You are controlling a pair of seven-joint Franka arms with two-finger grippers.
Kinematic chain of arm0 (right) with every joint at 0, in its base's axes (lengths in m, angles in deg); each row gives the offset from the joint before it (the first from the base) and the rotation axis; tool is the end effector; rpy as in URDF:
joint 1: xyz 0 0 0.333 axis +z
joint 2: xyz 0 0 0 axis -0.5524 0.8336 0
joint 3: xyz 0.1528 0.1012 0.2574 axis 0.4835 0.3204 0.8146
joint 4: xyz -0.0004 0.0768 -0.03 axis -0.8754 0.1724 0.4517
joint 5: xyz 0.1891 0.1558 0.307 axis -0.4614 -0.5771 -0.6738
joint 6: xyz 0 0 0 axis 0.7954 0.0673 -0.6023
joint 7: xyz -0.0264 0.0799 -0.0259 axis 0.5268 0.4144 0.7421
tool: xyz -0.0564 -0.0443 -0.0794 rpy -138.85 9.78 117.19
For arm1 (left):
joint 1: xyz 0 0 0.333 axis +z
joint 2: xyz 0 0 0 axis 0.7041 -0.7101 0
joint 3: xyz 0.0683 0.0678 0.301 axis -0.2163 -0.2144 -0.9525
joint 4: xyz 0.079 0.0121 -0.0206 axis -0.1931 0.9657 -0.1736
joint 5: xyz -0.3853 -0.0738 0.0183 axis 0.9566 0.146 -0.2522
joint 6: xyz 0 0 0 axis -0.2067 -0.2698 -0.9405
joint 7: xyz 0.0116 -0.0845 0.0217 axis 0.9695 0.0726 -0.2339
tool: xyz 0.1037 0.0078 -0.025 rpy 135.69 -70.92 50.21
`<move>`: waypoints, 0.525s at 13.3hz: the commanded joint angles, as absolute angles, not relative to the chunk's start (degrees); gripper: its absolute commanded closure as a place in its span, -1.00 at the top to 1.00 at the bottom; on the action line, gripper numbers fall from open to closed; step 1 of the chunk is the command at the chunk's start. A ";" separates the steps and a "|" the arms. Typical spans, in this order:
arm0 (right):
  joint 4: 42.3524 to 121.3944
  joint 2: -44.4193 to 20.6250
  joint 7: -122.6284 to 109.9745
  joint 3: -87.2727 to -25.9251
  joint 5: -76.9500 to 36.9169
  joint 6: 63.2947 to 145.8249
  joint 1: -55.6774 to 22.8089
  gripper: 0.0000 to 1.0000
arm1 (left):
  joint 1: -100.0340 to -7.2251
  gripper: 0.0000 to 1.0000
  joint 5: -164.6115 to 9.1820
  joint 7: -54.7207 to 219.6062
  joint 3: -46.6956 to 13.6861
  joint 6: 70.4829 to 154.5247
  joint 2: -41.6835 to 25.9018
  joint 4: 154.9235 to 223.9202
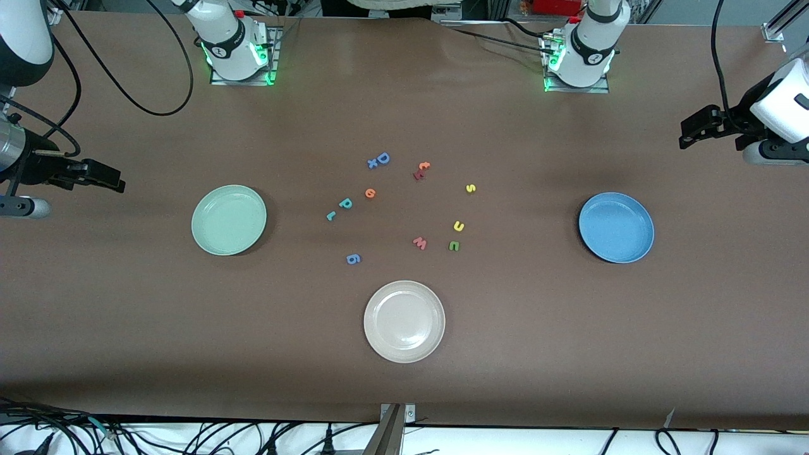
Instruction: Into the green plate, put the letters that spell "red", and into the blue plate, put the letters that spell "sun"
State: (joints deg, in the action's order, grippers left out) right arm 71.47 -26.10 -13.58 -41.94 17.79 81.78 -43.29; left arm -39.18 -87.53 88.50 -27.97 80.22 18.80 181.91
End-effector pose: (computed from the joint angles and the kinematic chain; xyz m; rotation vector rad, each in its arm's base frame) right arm 0.6019 -0.0142 0.5483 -3.1281 0.0752 0.1371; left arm 0.5375 -0.0102 0.6105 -3.1188 0.0210 0.1725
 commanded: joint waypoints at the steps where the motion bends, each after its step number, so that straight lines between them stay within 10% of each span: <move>1: 70.13 -25.52 -13.12 -41.22 17.80 81.05 -44.08 1.00 | -38.96 1.00 -85.83 89.60 -28.33 80.33 19.93 182.26; 7: 70.13 -25.52 -13.12 -41.31 17.71 81.14 -44.08 1.00 | -38.34 1.00 -85.83 89.60 -28.15 80.51 18.17 181.91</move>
